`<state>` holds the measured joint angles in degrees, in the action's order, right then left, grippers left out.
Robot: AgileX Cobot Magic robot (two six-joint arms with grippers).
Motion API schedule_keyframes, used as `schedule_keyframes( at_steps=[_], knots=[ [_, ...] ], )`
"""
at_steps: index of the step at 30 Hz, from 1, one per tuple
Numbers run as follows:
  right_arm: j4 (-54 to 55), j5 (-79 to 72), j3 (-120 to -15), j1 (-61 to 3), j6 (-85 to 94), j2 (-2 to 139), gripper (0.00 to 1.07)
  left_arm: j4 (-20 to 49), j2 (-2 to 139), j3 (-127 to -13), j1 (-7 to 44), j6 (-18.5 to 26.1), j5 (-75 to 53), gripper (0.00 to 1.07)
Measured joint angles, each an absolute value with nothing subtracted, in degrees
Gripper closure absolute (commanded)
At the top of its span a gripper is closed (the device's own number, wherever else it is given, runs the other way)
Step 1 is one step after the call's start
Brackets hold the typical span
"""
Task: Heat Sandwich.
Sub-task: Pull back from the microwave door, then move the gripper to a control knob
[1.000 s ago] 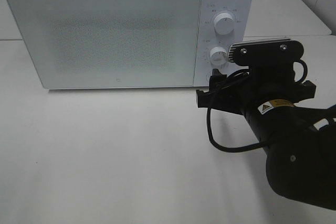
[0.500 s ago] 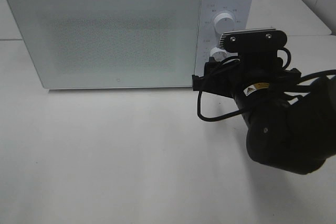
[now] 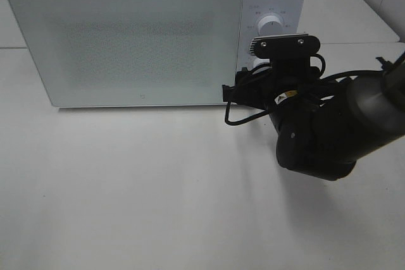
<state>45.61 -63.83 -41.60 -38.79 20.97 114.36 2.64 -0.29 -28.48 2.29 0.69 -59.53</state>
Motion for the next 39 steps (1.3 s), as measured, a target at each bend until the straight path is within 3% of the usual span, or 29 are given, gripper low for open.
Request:
schedule_keyframes(
  at_steps=[7, 34, 39],
  knots=[
    [43.9, -62.6, -46.2, -36.4, 20.9, 117.6, 0.31, 2.6, -0.3, -28.5, 2.3, 0.7, -59.5, 0.02],
    [44.4, -61.3, -46.8, -36.6, 20.7, 118.0, 0.34, 2.6, -0.3, -28.5, 2.3, 0.7, -59.5, 0.02],
    [44.6, -61.5, -46.8, -36.6, 20.7, 118.0, 0.41, 2.6, -0.3, -28.5, 2.3, 0.7, -59.5, 0.02]
  ],
)
